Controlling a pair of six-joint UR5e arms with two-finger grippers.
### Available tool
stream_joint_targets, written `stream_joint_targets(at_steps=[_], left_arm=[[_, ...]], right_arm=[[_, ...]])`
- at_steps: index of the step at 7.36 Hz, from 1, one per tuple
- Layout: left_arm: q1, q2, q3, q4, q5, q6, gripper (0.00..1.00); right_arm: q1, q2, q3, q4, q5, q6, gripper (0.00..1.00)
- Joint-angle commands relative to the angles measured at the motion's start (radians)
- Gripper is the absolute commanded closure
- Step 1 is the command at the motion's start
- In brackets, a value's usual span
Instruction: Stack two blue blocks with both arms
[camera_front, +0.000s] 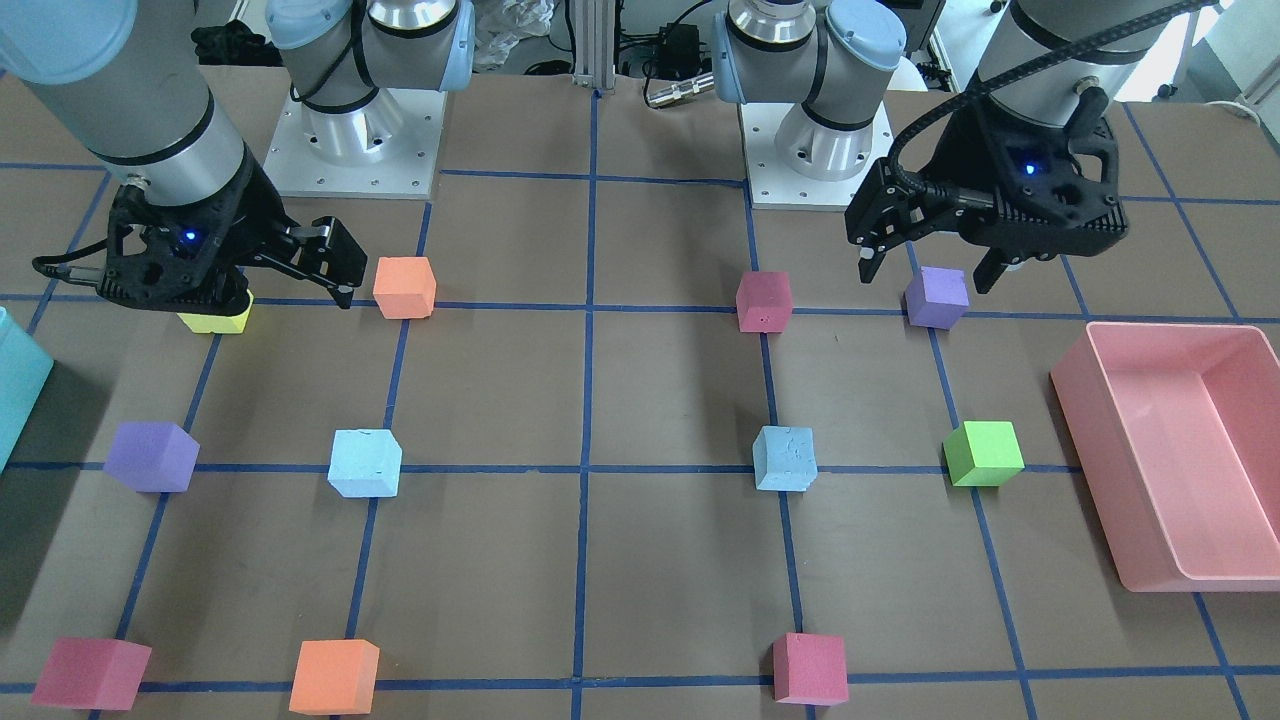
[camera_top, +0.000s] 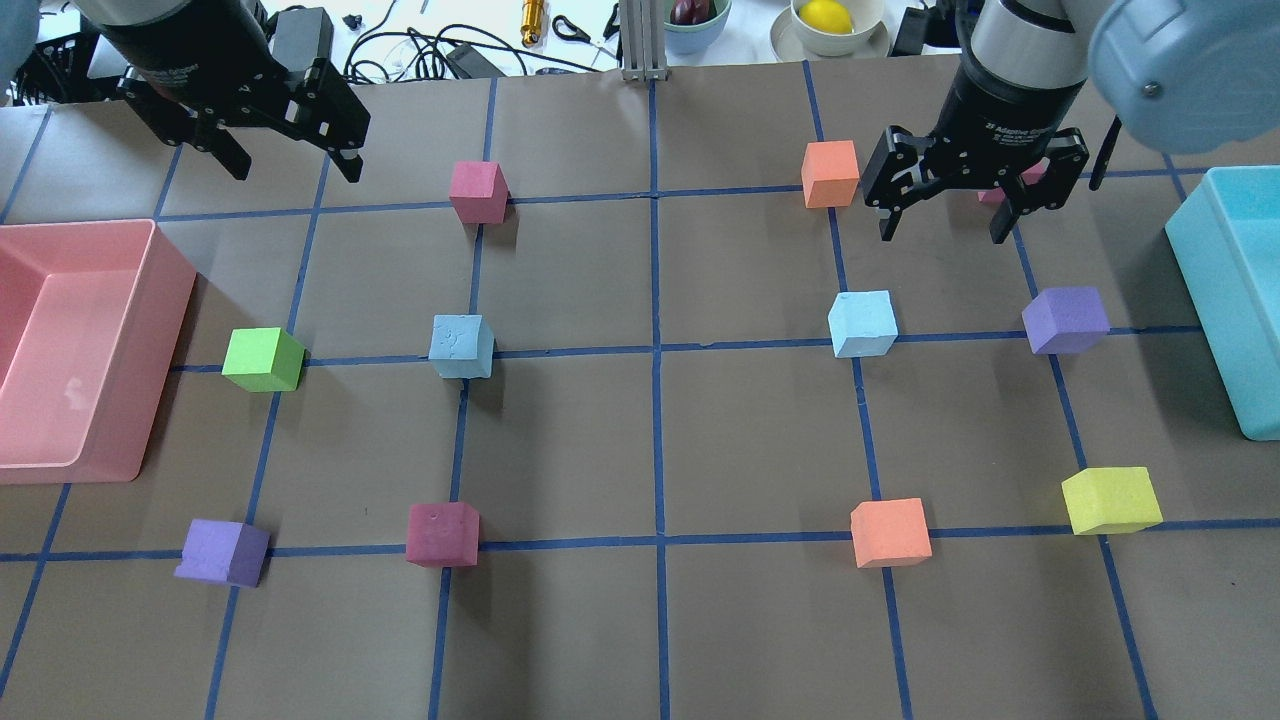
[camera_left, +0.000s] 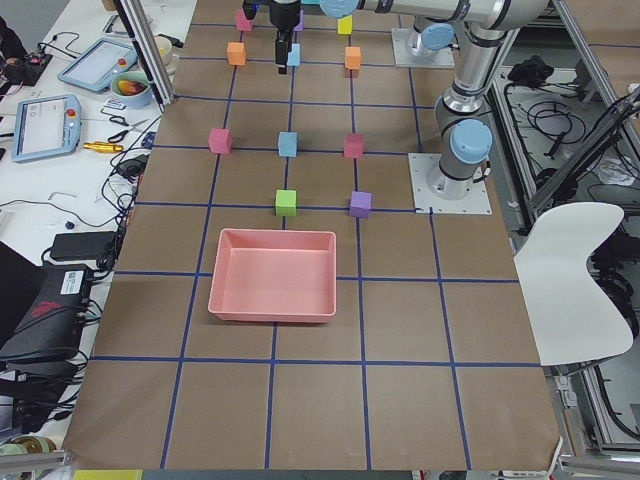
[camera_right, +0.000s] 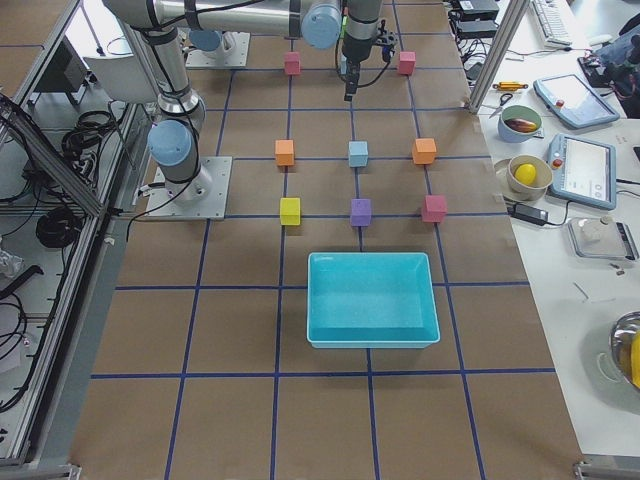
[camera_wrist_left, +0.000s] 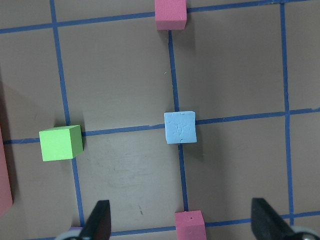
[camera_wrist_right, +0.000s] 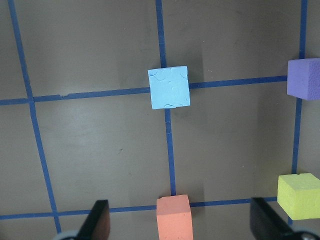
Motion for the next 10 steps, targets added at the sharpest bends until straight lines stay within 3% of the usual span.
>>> stream_joint_targets(at_steps=[1,3,6,8,10], left_arm=[[0.002,0.0,-0.001,0.001,0.0,0.001,0.0],[0.001,0.0,-0.001,0.001,0.0,-0.004,0.0],[-0.013,-0.012,-0.005,0.001,-0.002,-0.043,0.0],[-0.016,-0.02,-0.051,0.0,-0.009,-0.067,0.0],[-0.031,-0.035,-0.155,0.057,-0.011,-0.075,0.0]], right_arm=[[-0.004,0.005,0.0,0.002,-0.001,0.0,0.0],[-0.004,0.015,0.002,0.002,-0.001,-0.002,0.0],[-0.005,0.12,0.002,-0.041,0.001,0.001,0.0],[-0.004,0.169,0.069,-0.181,0.002,-0.003,0.0],[-0.004,0.196,0.197,-0.428,0.001,-0.017,0.0]])
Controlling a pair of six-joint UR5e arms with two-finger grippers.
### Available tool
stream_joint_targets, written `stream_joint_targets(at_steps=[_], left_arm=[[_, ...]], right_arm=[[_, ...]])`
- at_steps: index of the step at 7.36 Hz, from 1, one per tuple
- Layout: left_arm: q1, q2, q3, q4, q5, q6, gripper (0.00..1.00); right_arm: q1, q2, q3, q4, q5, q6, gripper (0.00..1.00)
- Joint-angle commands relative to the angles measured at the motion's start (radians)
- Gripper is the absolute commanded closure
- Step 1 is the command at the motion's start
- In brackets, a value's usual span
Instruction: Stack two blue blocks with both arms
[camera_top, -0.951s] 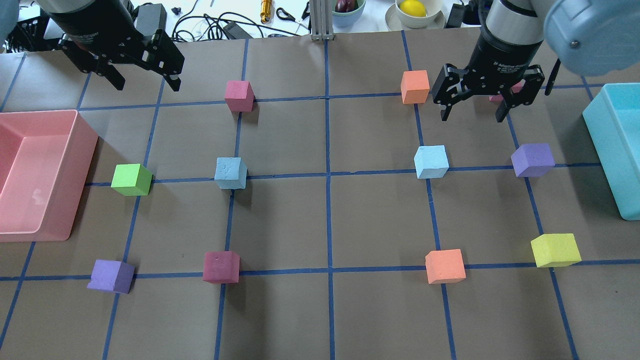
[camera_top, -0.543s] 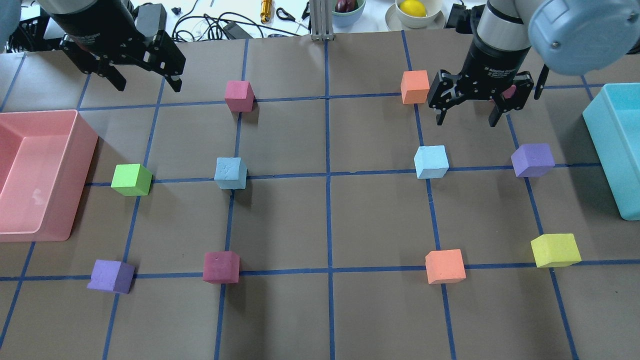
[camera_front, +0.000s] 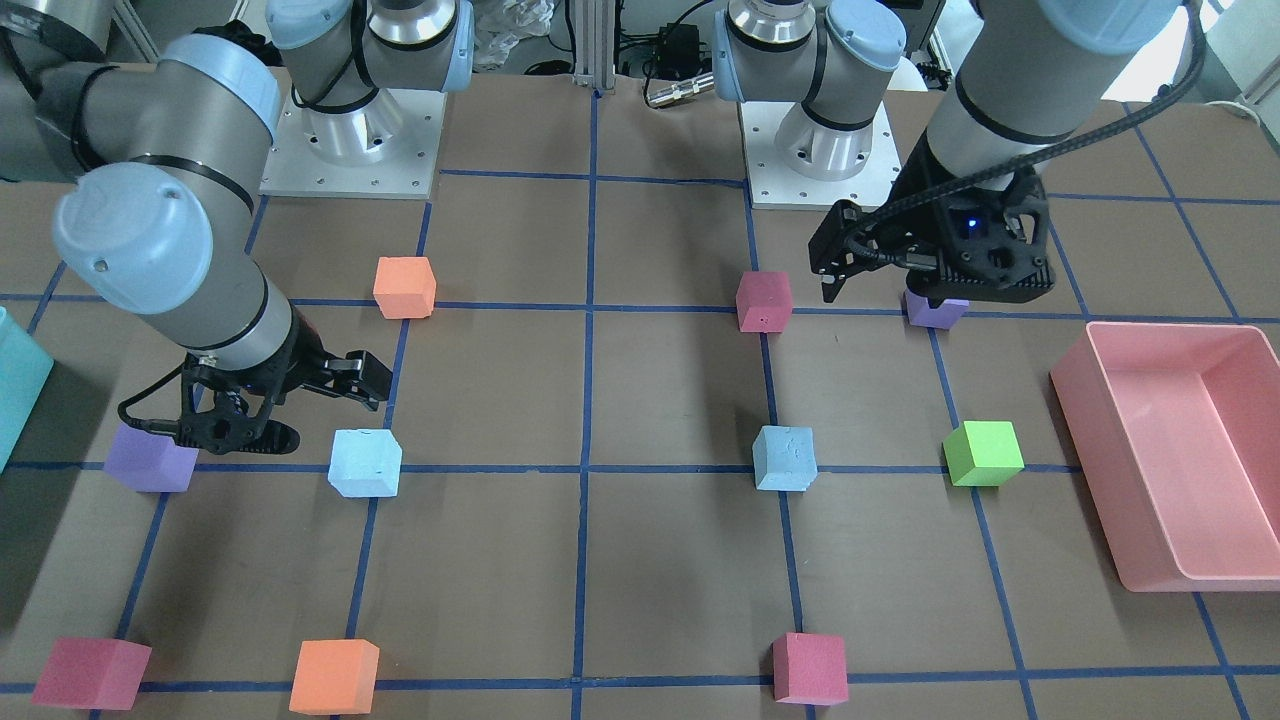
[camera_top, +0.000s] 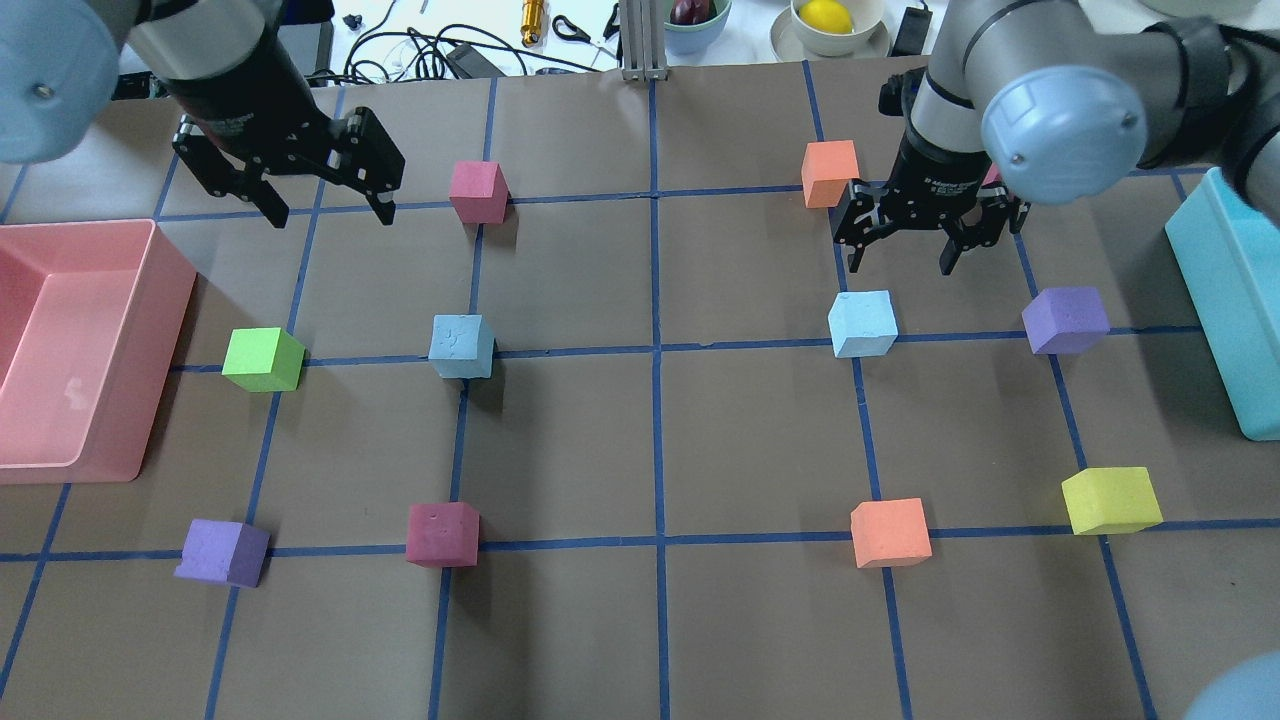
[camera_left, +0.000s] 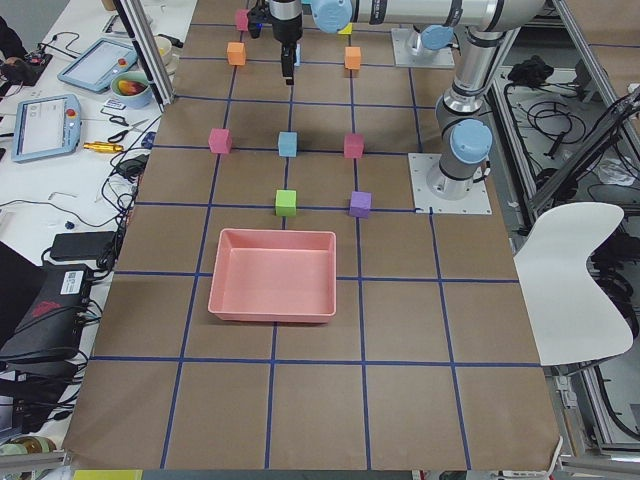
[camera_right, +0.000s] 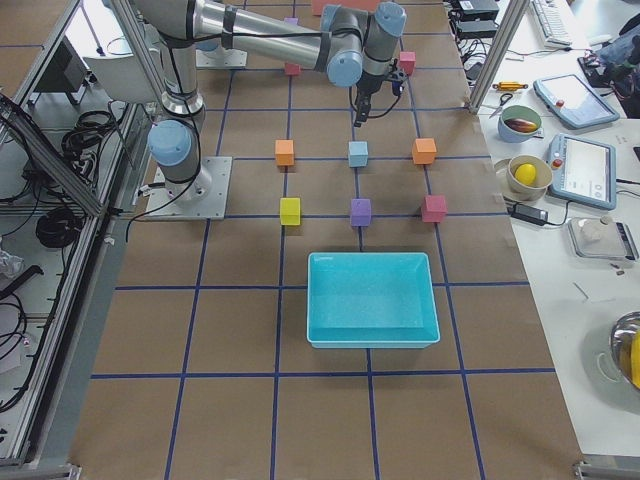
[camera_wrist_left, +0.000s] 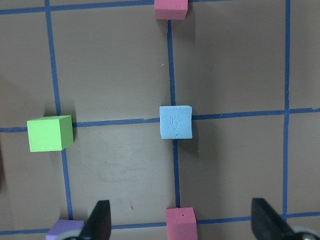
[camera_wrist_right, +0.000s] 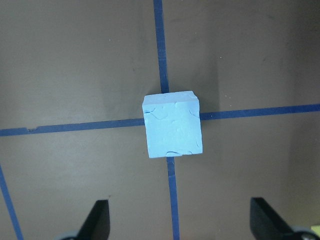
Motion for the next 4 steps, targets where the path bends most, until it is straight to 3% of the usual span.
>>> stream_joint_targets(at_steps=[1,4], left_arm=[[-0.017,-0.038,-0.09,0.116,-0.003,-0.003,0.0],[-0.026,-0.096,-0.328,0.416,-0.002,0.036,0.0]], right_arm=[[0.0,0.032,0.113,-0.195,0.001,-0.037,0.0],[0.0,0.114,0.106,-0.212,-0.003,-0.025,0.0]])
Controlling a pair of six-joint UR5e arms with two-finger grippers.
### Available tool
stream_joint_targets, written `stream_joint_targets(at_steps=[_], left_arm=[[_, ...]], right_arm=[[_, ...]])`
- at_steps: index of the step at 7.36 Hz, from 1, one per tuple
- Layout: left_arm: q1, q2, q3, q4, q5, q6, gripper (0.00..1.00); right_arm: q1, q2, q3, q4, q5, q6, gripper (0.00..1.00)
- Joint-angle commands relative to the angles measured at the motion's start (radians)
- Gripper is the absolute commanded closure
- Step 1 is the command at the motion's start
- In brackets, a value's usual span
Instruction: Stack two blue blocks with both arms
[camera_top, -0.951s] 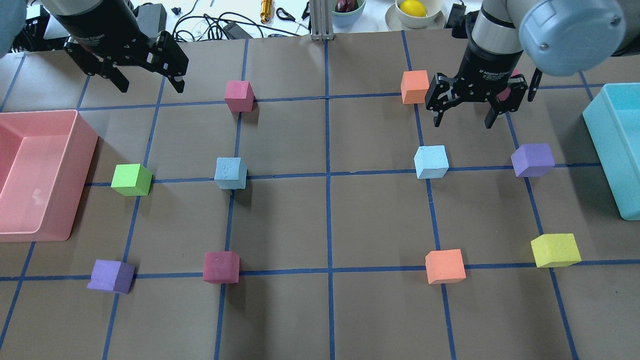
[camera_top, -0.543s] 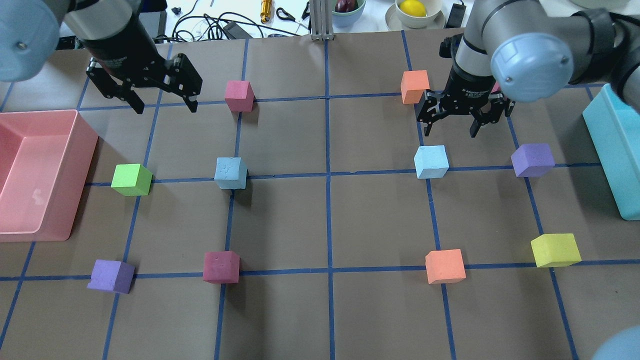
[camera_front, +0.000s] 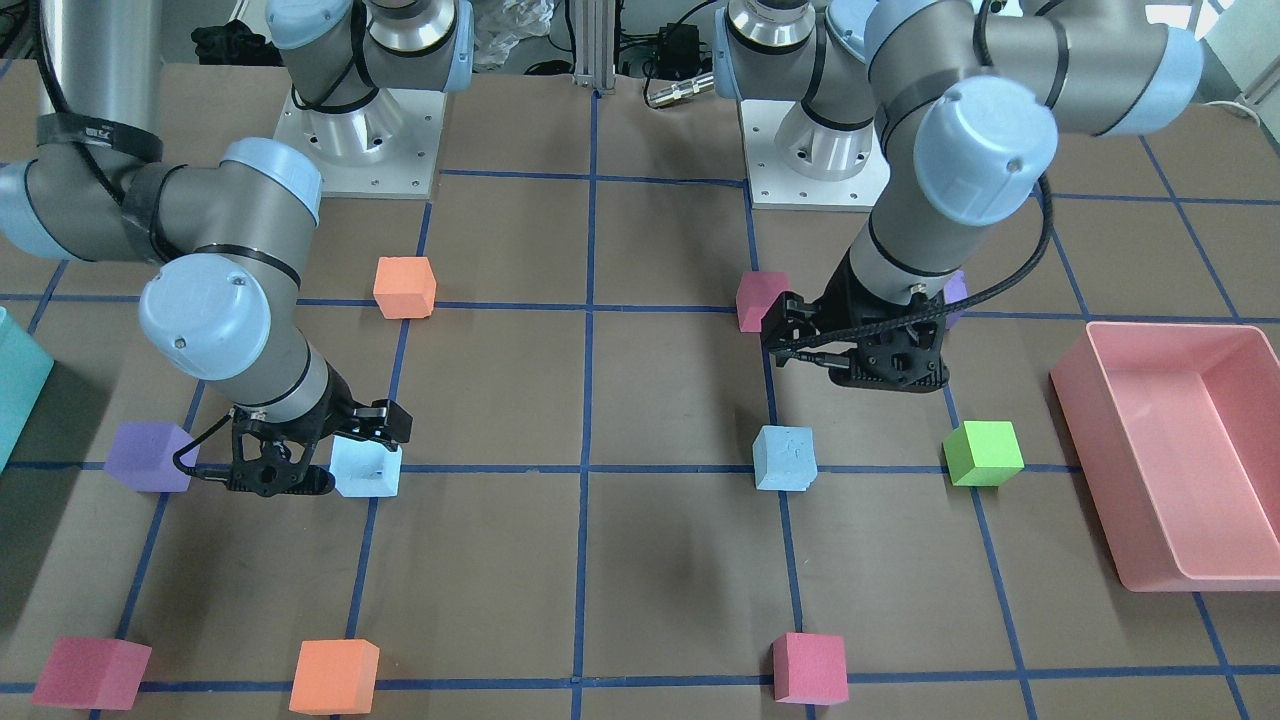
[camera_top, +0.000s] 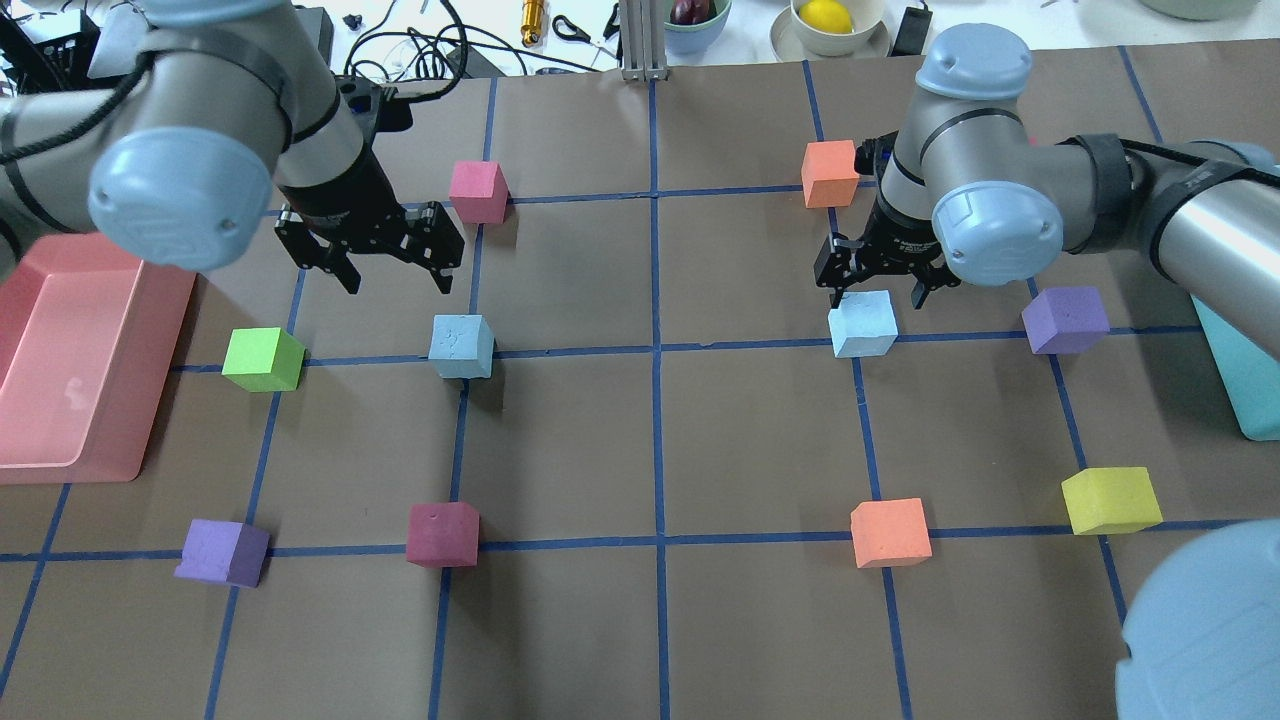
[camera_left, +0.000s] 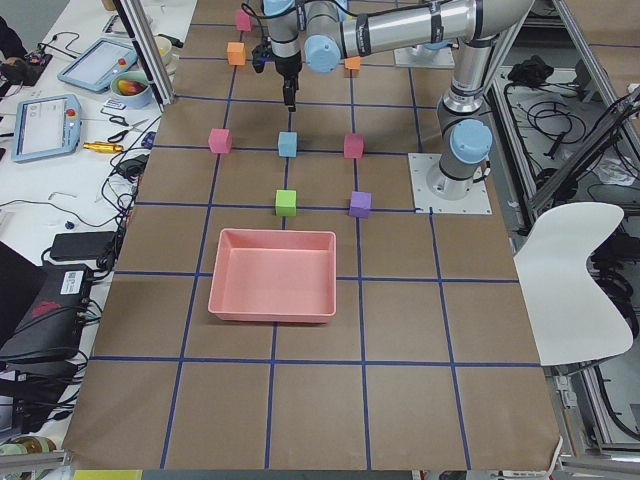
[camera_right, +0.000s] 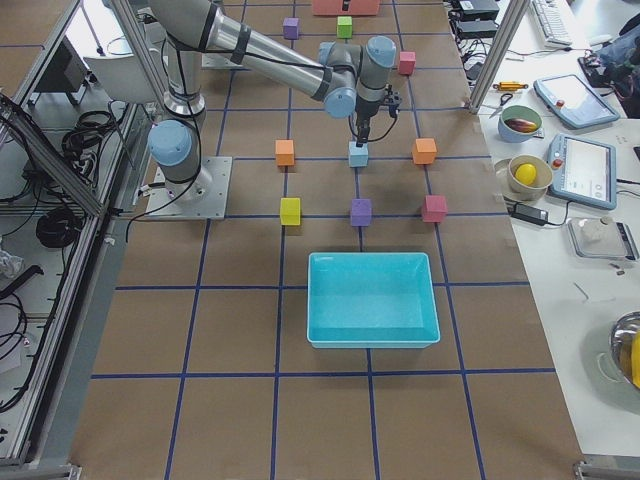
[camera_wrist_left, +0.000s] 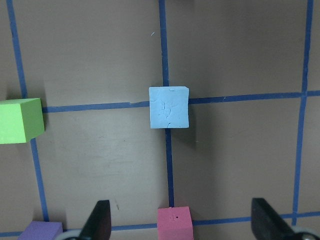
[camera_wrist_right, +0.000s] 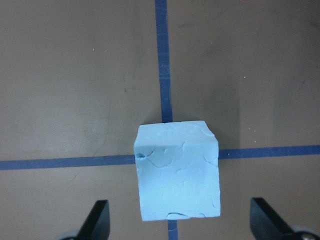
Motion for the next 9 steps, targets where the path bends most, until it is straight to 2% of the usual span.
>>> stream_joint_targets(at_steps=[1,3,4,5,6,7,8,9], left_arm=[[0.0,-0.053,-0.169,0.27,0.0,0.03,0.0],[0.0,-0.119,-0.188,0.338,0.0,0.082,0.0],[0.0,-0.148,-0.188,0.373,0.003,0.082,0.0],[0.0,-0.171,-0.185,0.38,0.003,0.074,0.0],[0.0,-0.19,-0.185,0.404,0.001,0.068,0.0],[0.0,-0.21,-0.187,0.432,0.001,0.068,0.0],[0.0,-0.218,-0.188,0.438,0.004,0.065,0.0],[0.0,-0.215,-0.187,0.438,0.003,0.065,0.0]], right_arm=[[0.0,0.054,0.0,-0.025,0.0,-0.002,0.01],[0.0,0.073,0.012,-0.062,-0.001,-0.013,0.06],[0.0,0.082,0.015,-0.065,0.001,-0.014,0.23],[0.0,0.083,0.013,-0.065,0.007,-0.016,0.58],[0.0,0.082,0.013,-0.06,0.0,-0.019,0.85],[0.0,0.074,0.01,-0.055,-0.004,-0.014,1.0],[0.003,0.05,0.004,-0.043,-0.001,-0.005,1.0],[0.02,-0.014,0.004,0.022,0.028,0.007,1.0]])
